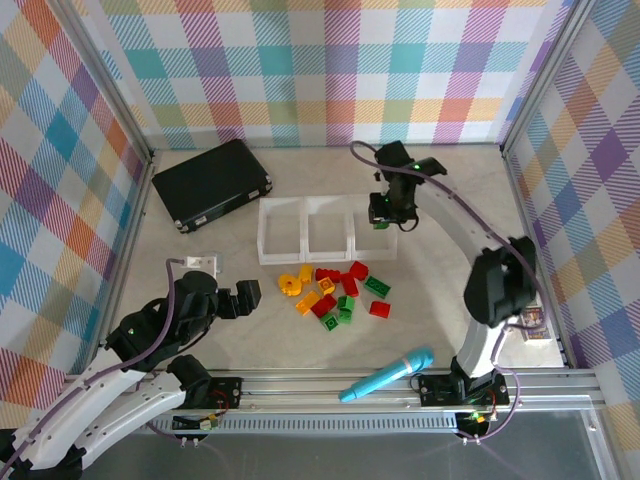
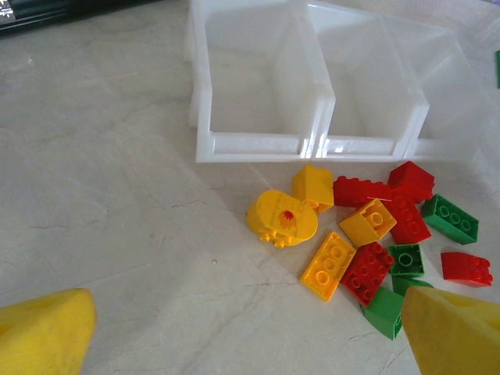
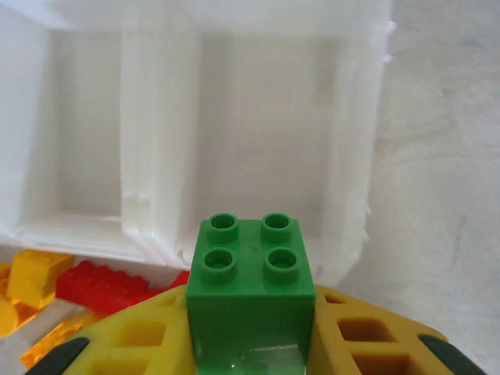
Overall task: Sort the legos into containers by color
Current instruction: Place the lego in the container.
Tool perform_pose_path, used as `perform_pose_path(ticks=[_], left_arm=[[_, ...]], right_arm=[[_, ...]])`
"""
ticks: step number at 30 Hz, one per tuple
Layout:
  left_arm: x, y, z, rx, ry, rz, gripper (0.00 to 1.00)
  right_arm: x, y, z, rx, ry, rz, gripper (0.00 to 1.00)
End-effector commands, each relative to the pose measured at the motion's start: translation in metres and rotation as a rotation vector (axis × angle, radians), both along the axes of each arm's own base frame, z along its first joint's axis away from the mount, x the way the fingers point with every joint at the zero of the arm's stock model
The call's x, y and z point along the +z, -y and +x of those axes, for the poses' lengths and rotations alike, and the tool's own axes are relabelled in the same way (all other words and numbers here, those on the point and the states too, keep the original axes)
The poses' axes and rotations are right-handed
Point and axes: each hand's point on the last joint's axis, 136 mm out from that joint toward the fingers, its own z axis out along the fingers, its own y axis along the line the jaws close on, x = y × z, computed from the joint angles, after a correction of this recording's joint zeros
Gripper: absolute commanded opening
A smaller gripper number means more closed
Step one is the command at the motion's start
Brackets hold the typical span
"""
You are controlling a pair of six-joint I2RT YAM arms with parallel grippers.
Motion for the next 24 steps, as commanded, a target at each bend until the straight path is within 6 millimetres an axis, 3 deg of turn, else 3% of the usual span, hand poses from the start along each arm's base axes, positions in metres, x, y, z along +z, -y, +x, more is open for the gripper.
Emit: perform_pose_path(ticks=[1, 7, 15, 24], left_arm=[[0.005, -0.003, -0.002, 0.012, -0.001, -0.006, 1.00], [0.002, -0.006, -0.001, 0.030, 0.002, -0.006, 0.99], [0.000, -0.005, -0.002, 0.030, -0.004, -0.007, 1.00], [-0.001, -0.004, -0.003, 0.026, -0.008, -0.021, 1.00]], right_arm=[[-0.008, -0.010, 0.008, 0.069, -0.033, -0.016, 0.16], [-0.030, -0.016, 0.020, 0.087, -0.067, -0.032, 0.17], [-0.052, -0.015, 0.022, 0.090, -0.098, -0.065, 0.27], [-0.035, -0.017, 0.010, 0.088, -0.076, -0.048, 0.45]])
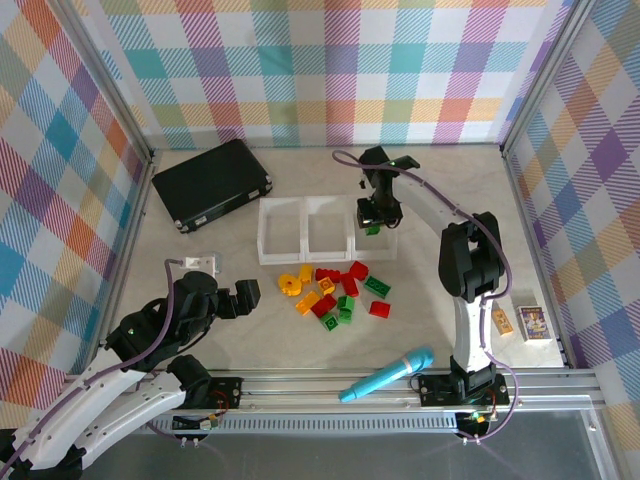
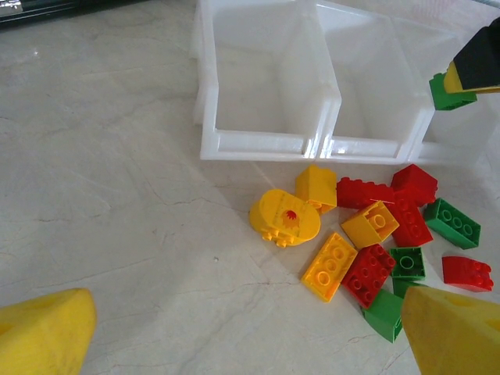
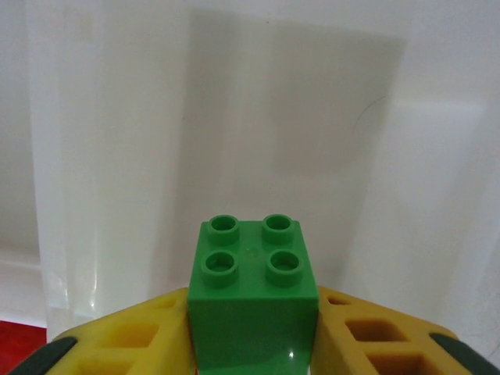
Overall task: Sort the legos into containers by color
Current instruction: Place the lego in the container.
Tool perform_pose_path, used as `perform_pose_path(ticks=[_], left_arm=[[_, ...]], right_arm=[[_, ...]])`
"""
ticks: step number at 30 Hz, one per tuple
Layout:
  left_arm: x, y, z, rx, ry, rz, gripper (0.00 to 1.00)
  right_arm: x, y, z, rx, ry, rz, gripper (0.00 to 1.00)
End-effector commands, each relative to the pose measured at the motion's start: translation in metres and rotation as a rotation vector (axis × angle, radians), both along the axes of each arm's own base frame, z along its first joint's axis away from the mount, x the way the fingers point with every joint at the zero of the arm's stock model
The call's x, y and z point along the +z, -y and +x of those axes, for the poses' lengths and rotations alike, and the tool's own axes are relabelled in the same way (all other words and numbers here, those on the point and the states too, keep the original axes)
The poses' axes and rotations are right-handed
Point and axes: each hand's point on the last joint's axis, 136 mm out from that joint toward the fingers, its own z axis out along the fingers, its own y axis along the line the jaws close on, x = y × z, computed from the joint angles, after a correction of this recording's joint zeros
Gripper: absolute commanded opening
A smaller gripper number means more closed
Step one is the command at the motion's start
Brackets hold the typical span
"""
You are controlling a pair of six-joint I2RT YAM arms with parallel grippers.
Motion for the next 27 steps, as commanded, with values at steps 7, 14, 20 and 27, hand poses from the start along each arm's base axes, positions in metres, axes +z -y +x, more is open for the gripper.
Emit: perform_pose_path(ticks=[7, 14, 20, 27], left_arm=[[0.001, -0.002, -0.004, 0.002, 0.003, -0.016, 1.00], [-0.002, -0.002, -0.004, 0.002, -0.002, -0.016, 1.00], [-0.003, -0.001, -0.003, 0.004, 0.001, -0.013, 1.00], [-0.004, -0.002, -0.003, 0.007, 0.006, -0.017, 1.00]], right_arm=[[0.037, 0.000, -0.027, -0.006, 0.041, 0.050, 0.51], [0.040, 0.008, -0.073, 0.026, 0.047, 0.093, 0.53], [0.025, 0.011, -0.124, 0.141, 0.008, 0.112, 0.62], [-0.012, 0.018, -0.151, 0.205, -0.095, 0.020, 0.69]])
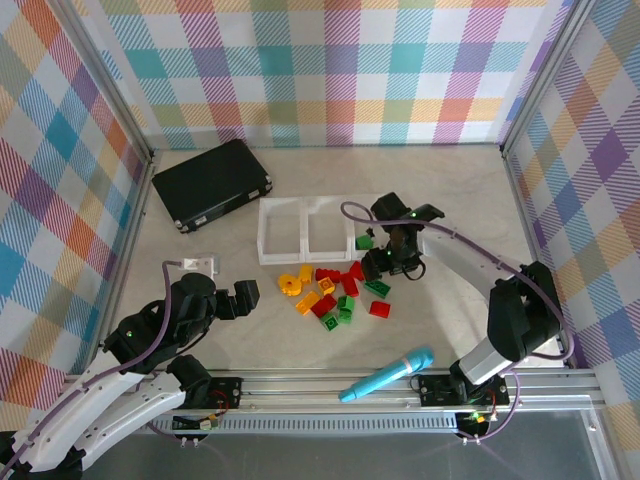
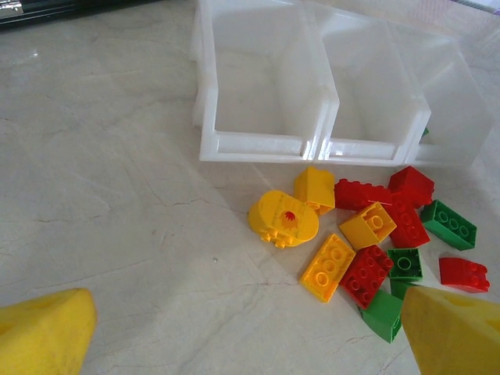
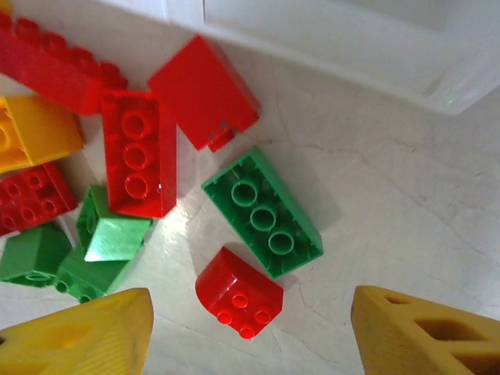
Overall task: Sort the legos into containers by color
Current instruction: Place the lego in the container, then pick up the lego from the center of the table.
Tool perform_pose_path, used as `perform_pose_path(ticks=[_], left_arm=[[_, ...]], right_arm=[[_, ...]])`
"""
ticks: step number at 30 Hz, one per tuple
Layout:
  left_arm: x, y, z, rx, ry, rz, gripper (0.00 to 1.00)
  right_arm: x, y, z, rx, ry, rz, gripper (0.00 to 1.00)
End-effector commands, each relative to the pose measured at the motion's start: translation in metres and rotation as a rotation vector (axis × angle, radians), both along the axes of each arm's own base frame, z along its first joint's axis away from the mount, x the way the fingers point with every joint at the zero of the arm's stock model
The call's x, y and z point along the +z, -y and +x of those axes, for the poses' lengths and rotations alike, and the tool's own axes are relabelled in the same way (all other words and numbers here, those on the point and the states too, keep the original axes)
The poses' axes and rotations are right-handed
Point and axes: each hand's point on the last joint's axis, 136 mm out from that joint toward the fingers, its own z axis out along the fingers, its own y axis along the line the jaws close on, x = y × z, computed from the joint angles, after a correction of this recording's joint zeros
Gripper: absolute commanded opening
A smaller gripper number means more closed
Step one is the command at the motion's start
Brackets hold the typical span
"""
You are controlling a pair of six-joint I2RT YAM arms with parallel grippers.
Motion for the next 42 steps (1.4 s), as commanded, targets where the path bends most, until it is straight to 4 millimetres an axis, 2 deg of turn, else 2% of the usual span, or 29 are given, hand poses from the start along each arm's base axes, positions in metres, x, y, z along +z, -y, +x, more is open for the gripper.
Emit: perform_pose_path(ticks=[1, 6, 8, 20, 28, 34, 39, 42], left_arm=[[-0.003, -0.002, -0.002, 0.008, 0.000, -0.009, 1.00], [-0.003, -0.002, -0.003, 0.005, 0.001, -0.015, 1.00], [-0.002, -0.003, -0.003, 0.008, 0.005, -0.016, 1.00], [-0.002, -0.004, -0.003, 0.013, 0.004, -0.012, 1.00], [-0.003, -0.003, -0.002, 0.014, 0.001, -0.008, 1.00], [-0.006, -0.003, -0.003, 0.012, -0.004, -0.009, 1.00], [-0.005, -0.003, -0.003, 0.012, -0.002, -0.013, 1.00], [-0.005, -0.003, -0.003, 0.012, -0.003, -0.012, 1.00]], right_arm=[[-0.017, 0.001, -0.005, 0.047, -0.032, -0.052, 0.70], [-0.040, -0.002, -0.002, 0.080, -0.044, -0.102, 0.72], [-0.047, -0.003, 0.000, 0.094, -0.042, -0.110, 0.78], [-0.070, -0.002, 0.005, 0.113, -0.063, -0.161, 0.75], [-0.078, 0.002, 0.006, 0.106, -0.063, -0.200, 0.66], [-0.084, 0.009, 0.010, 0.092, -0.038, -0.256, 0.53], [-0.084, 0.010, 0.010, 0.085, -0.031, -0.261, 0.46], [-0.082, 0.012, 0.010, 0.076, -0.021, -0.272, 0.37]])
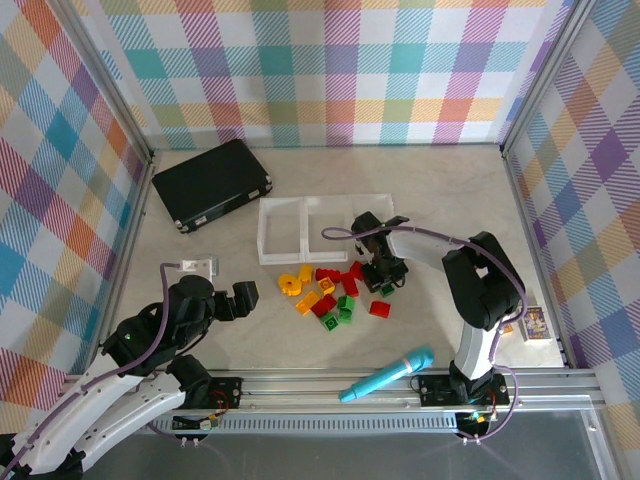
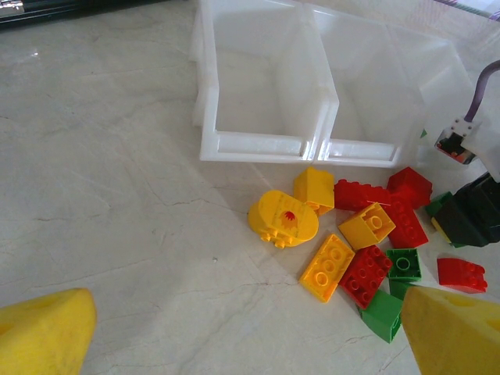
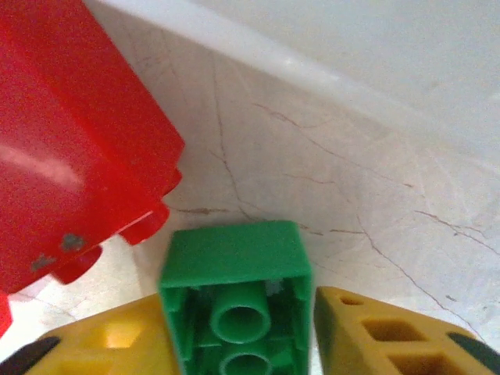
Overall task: Sort the legos into containers by color
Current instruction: Pick up the lego from the center of the table.
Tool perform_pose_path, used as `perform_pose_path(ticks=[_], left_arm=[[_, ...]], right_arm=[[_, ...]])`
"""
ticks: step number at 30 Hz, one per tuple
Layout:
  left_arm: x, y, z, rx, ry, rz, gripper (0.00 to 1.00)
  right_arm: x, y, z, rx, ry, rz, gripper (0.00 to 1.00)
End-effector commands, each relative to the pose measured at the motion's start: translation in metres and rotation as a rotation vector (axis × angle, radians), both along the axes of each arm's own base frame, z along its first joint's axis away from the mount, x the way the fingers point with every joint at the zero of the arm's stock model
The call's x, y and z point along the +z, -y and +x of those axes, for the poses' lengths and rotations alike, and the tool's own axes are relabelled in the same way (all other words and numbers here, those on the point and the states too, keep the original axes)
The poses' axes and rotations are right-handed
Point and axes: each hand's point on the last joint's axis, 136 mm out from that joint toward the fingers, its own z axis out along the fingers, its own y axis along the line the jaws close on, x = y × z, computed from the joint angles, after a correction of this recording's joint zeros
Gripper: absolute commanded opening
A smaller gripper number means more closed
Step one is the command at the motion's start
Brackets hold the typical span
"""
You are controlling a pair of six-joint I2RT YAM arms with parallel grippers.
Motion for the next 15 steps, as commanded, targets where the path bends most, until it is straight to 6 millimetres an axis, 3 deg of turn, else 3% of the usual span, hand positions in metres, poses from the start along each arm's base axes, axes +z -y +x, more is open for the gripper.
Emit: perform_pose_path(ticks=[1, 5, 10, 15], left_arm=[[-0.005, -0.001, -0.001, 0.009, -0.012, -0.003, 1.00], [-0.004, -0.001, -0.001, 0.010, -0.011, -0.004, 1.00], [-0.006, 0.000, -0.001, 0.006, -0.011, -0.007, 1.00], [-0.007, 0.002, 0.000, -0.001, -0.010, -0.010, 1.00]], right_arm=[[0.002, 0.007, -0.003, -0.017, 0.016, -0.034, 0.32], [0.020, 0.010, -0.004, -0.041, 0.051, -0.029, 0.25], [0.068, 0.004, -0.006, -0.110, 0.139, 0.084, 0.23], [0.120, -0.013, 0.008, -0.127, 0.240, 0.213, 0.23]])
